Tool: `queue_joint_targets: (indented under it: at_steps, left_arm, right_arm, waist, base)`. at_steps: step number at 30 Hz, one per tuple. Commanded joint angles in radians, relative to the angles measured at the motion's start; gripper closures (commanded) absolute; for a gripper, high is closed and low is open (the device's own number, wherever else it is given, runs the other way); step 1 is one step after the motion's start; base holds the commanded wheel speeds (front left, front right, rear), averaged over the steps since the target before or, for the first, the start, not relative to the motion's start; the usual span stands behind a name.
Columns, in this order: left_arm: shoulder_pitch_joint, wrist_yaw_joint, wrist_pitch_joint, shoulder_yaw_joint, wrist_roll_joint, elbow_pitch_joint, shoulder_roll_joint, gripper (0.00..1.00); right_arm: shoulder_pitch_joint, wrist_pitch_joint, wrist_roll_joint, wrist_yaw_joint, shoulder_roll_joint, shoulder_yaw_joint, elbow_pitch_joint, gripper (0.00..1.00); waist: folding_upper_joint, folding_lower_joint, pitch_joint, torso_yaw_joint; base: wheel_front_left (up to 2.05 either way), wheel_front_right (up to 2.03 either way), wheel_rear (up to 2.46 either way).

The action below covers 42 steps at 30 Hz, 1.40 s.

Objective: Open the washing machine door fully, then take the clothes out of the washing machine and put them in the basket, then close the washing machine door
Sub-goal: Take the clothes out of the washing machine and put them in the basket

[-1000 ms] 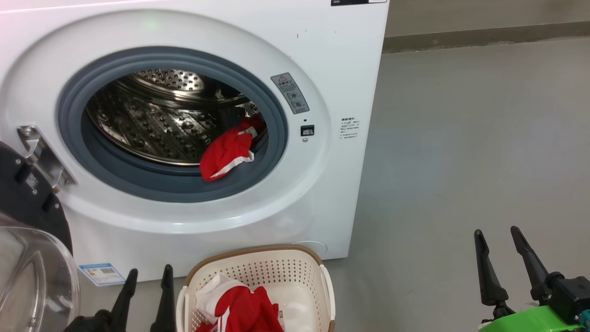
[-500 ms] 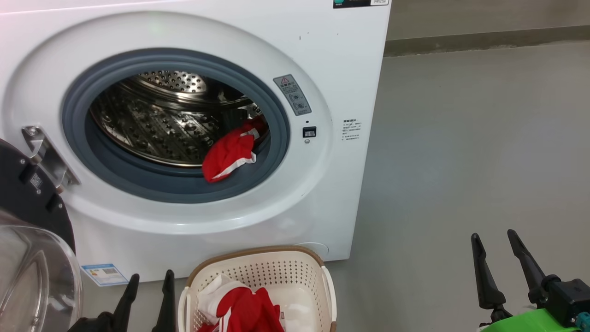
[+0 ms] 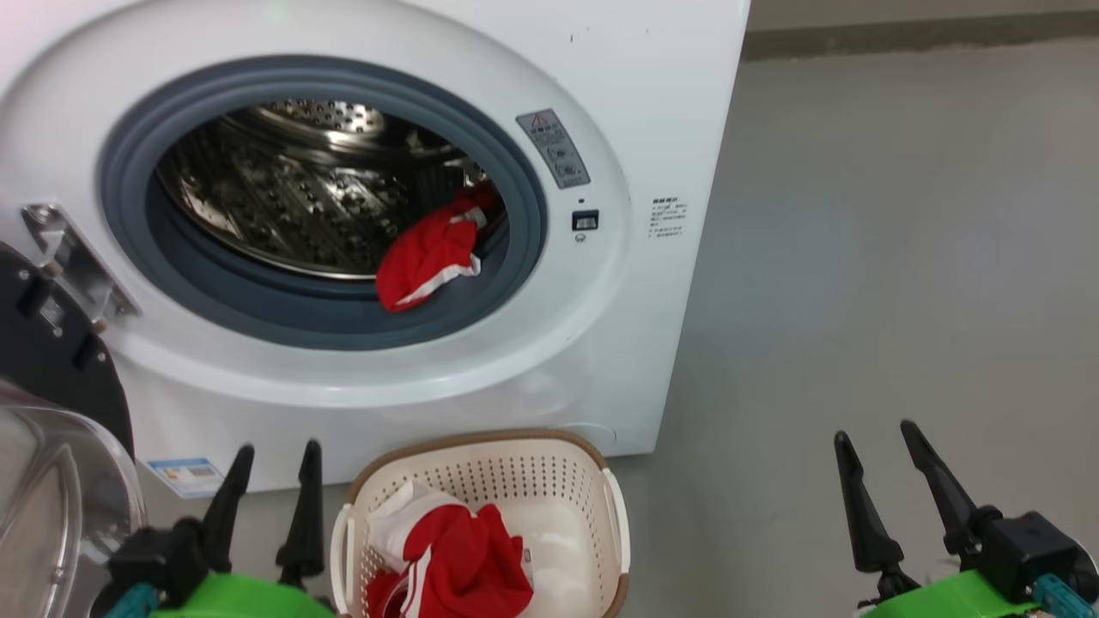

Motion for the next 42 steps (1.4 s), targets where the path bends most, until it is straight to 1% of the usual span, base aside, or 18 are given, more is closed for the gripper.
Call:
queue_joint_targets:
  at_steps: [1, 10, 17, 24, 29, 33, 37, 42]
  left_arm:
    - [-0.054, 0.008, 0.002, 0.029, 0.000, -0.032, 0.017, 0.00]
    - [-0.241, 0.010, 0.022, 0.018, -0.010, -0.009, 0.011, 0.00]
    - [-0.425, -0.011, 0.027, 0.008, -0.014, 0.063, 0.024, 0.00]
    - [-0.583, -0.019, 0.020, 0.008, -0.008, 0.176, 0.046, 0.00]
    - [-0.692, -0.025, 0.006, 0.020, -0.026, 0.268, 0.046, 0.00]
    - [-0.787, -0.042, 0.009, 0.024, -0.049, 0.341, 0.046, 0.00]
    - [-0.879, -0.057, 0.033, 0.022, -0.067, 0.416, 0.055, 0.00]
    - [-0.984, -0.091, 0.102, 0.020, -0.147, 0.510, 0.043, 0.00]
  right_arm:
    - [-0.054, -0.006, 0.000, 0.006, -0.013, 0.027, -0.031, 0.00]
    - [-0.130, -0.006, 0.006, 0.006, -0.013, 0.051, -0.046, 0.00]
    - [-0.188, -0.006, 0.005, 0.006, -0.013, 0.062, -0.050, 0.00]
    - [-0.224, -0.006, 0.017, 0.006, -0.013, 0.070, -0.058, 0.00]
    - [-0.237, -0.006, 0.023, 0.006, -0.013, 0.075, -0.059, 0.00]
    - [-0.257, -0.006, 0.023, 0.006, -0.013, 0.087, -0.062, 0.00]
    - [-0.276, -0.006, 0.026, 0.006, -0.013, 0.097, -0.062, 0.00]
    - [-0.286, -0.006, 0.033, 0.006, -0.013, 0.098, -0.064, 0.00]
  waist:
    - [0.0000, 0.0000, 0.037, 0.005]
    - [0.0000, 0.0000, 0.188, -0.003]
    - [0.0000, 0.0000, 0.295, -0.021]
    - [0.0000, 0.0000, 0.368, -0.041]
    - [0.0000, 0.0000, 0.413, -0.049]
    - [0.0000, 0.0000, 0.452, -0.059]
    - [0.0000, 0.0000, 0.483, -0.070]
    - [0.0000, 0.0000, 0.506, -0.073]
  base:
    - [0.00, 0.00, 0.00]
    - [0.00, 0.00, 0.00]
    - [0.00, 0.00, 0.00]
    - [0.00, 0.00, 0.00]
    - [0.00, 0.00, 0.00]
    - [0.00, 0.00, 0.00]
    - [0.00, 0.00, 0.00]
    - [0.00, 0.00, 0.00]
